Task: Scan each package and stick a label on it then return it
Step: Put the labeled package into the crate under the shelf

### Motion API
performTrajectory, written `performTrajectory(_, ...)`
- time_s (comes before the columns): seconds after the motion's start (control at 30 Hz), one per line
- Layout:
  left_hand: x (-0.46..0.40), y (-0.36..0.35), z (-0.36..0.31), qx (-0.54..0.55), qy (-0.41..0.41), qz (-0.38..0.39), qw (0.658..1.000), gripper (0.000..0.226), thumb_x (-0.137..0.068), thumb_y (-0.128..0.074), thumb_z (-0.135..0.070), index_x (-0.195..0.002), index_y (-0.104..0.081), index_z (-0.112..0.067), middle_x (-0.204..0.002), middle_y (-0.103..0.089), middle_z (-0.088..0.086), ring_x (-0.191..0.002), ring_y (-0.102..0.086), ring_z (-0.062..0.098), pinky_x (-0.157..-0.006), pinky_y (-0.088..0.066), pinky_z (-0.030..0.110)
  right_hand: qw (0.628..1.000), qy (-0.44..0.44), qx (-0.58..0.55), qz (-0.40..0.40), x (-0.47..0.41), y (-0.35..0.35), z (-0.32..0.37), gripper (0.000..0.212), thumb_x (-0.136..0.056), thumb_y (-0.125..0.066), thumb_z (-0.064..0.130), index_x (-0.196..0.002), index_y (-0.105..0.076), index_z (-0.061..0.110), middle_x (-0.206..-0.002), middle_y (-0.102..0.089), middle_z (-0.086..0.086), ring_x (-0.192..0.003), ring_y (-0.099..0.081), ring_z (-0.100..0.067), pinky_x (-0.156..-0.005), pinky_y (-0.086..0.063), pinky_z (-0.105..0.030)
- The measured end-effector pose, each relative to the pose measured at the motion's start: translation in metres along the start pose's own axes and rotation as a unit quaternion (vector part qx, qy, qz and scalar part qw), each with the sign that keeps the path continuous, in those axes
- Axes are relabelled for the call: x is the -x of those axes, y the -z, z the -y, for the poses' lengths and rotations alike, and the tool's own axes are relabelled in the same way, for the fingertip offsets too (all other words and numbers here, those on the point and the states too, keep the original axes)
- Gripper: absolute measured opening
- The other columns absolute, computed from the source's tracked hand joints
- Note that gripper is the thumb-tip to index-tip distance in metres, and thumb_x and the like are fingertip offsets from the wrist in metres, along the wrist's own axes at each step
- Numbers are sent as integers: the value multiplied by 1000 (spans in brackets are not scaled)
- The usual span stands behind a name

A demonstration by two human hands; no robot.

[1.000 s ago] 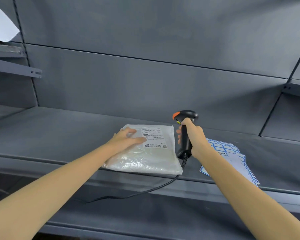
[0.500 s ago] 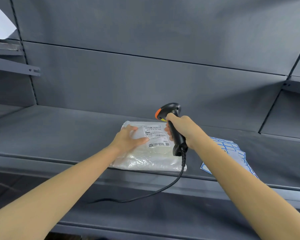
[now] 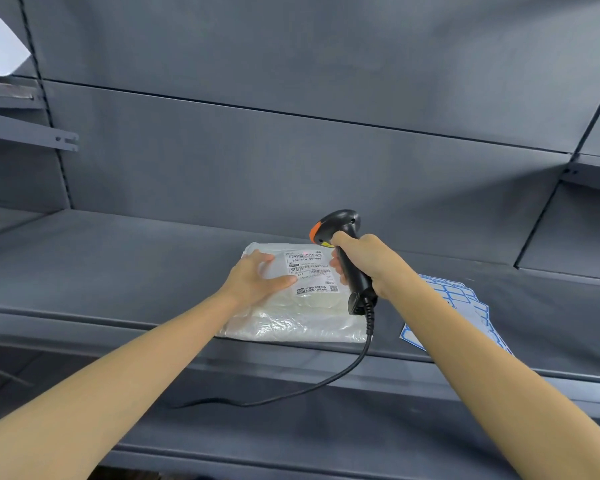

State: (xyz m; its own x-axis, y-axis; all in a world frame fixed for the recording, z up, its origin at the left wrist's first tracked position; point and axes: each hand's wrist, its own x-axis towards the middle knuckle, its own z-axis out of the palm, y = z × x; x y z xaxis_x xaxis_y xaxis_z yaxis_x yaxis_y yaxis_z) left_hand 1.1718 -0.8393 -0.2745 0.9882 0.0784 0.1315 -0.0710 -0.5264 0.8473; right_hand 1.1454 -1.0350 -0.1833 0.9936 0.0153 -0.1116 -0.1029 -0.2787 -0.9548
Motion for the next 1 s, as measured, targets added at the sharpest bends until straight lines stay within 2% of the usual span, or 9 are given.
performTrajectory(0.13, 2, 0, -2, -3, -5, 0, 1000, 73, -75, -76, -49, -137, -46, -24, -150, -34, -5, -130, -37, 11, -87, -29, 19, 1000, -11, -12, 1, -3, 5, -2, 18, -87, -56, 23, -89, -57, 5, -71, -62, -9, -53, -53, -16, -47, -47, -21)
performTrajectory(0.27, 5, 3, -4, -45, 20, -20, 999, 81, -70, -76, -57, -137, -44, -24, -149, -34, 2, -138, -31, 21, -107, -31, 33, 1000, -13, 1, -25, -12, 17, -4, 24, -83, -56, 30, -94, -52, 9, -80, -58, -10, -67, -53, -23, -63, -49, -30)
performTrajectory(0.33, 7, 5, -8, -108, 79, -34, 990, 97, -63, -71, -71, -139, -38, -20, -141, -43, 7, -134, -33, 31, -106, -33, 40, 998, -4, 47, -46, -19, 27, -5, 26, -80, -54, 31, -98, -50, 11, -87, -53, -9, -79, -51, -26, -75, -49, -36)
performTrajectory(0.43, 10, 9, -10, -140, 113, -63, 982, 101, -58, -68, -79, -131, -39, -15, -127, -54, 5, -129, -34, 33, -99, -34, 41, 989, 6, 127, -79, -28, 40, -16, 22, -85, -54, 29, -95, -49, 10, -82, -45, -6, -77, -45, -24, -71, -41, -32)
performTrajectory(0.6, 13, 16, -4, 5, 26, -117, 993, 104, -57, -85, -56, -139, -33, -17, -132, -48, 1, -124, -44, 24, -98, -41, 41, 961, 3, 251, -120, -39, 36, -56, 25, -86, -56, 28, -87, -49, 4, -106, -51, -17, -80, -48, -28, -61, -34, -29)
performTrajectory(0.67, 15, 22, 0, 66, -24, -158, 985, 101, -58, -88, -46, -139, -34, -19, -132, -46, -3, -120, -45, 16, -93, -41, 33, 950, -1, 275, -146, -41, 28, -69, 34, -86, -57, 30, -101, -52, -1, -117, -49, -21, -89, -49, -31, -66, -36, -29)
performTrajectory(0.77, 18, 33, 4, 116, -81, -204, 969, 101, -59, -88, -44, -141, -32, -27, -138, -43, -10, -128, -42, 12, -103, -39, 36, 930, 2, 317, -188, -43, 16, -80, 54, -88, -58, 34, -125, -45, -4, -123, -43, -22, -110, -46, -37, -85, -38, -34)
performTrajectory(0.93, 24, 39, 3, 167, -90, -234, 954, 115, -55, -89, -48, -147, -22, -32, -142, -42, -17, -130, -43, 10, -107, -38, 39, 902, 54, 386, -186, -47, -4, -86, 55, -91, -59, 38, -124, -43, -3, -124, -42, -23, -116, -38, -38, -97, -33, -38)
performTrajectory(1.0, 26, 38, 5, 167, -92, -237, 953, 105, -55, -89, -45, -141, -29, -36, -131, -51, -22, -121, -50, 6, -101, -44, 38, 896, 65, 401, -180, -48, -7, -89, 56, -91, -58, 39, -126, -42, -2, -124, -42, -23, -116, -38, -38, -97, -33, -38)
